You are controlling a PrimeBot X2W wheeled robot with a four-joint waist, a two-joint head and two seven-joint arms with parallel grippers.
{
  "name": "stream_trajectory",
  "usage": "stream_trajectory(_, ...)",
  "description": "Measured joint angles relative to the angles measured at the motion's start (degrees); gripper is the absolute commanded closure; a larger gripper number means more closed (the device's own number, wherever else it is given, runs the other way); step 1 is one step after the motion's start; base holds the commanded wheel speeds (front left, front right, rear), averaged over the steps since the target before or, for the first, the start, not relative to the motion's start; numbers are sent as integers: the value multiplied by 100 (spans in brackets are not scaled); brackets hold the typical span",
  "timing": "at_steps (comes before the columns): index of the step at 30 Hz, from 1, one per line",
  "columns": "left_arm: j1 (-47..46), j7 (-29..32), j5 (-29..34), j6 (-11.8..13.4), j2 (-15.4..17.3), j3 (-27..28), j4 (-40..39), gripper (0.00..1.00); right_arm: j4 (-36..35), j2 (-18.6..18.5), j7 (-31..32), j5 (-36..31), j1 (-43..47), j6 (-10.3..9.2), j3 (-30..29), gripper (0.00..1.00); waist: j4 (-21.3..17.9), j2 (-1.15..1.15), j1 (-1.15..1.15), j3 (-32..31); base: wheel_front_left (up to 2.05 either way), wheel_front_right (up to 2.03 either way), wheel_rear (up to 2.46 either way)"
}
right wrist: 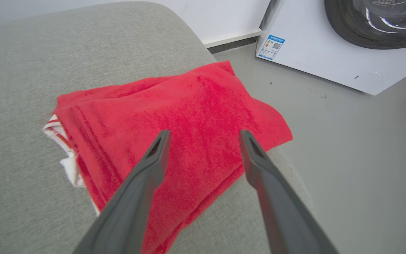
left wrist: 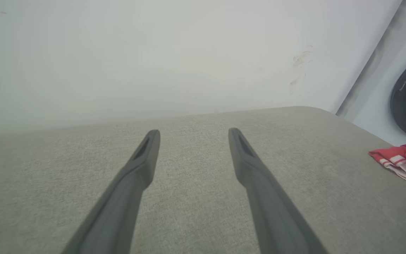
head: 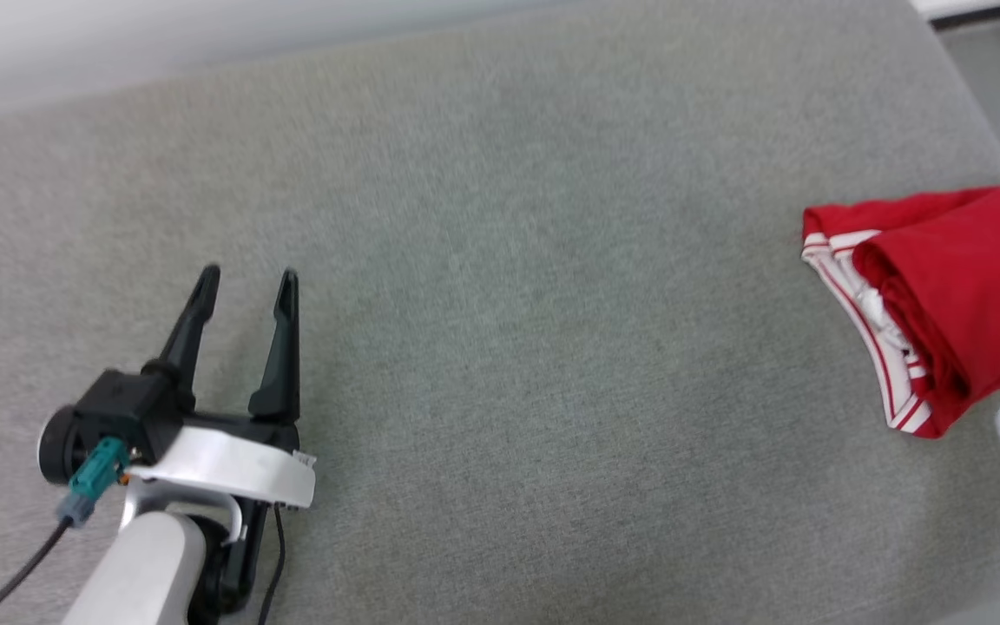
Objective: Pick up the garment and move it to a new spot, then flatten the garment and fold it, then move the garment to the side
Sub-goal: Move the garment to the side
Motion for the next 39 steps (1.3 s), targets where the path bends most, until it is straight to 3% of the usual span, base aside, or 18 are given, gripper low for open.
stream_trajectory(9, 615, -81, -140, 196, -192, 122, 166, 0, -600, 182, -275, 722, 1011, 0, 1349, 0, 179, 0, -1, -915, 0, 0, 0)
stream_trajectory(19, 863, -130, -54, 247, -296, 283, 282, 0, -1214, 346, -1112, 1120, 1543, 1, 2335, 0, 836, 0, -1, -1332, 0, 0, 0)
stream_trajectory(25, 1102, -135, 31, 287, -310, 445, 337, 0, -1671, 460, -1683, 957, 1864, 0, 2477, 0, 1150, 0, -1, -1582, 0, 0, 0)
stream_trajectory(39, 1484, -137, 272, 189, -494, 554, 503, 0, -2152, 633, -1706, 870, 2597, 0, 2393, 0, 1087, 0, -1, -1930, 0, 0, 0)
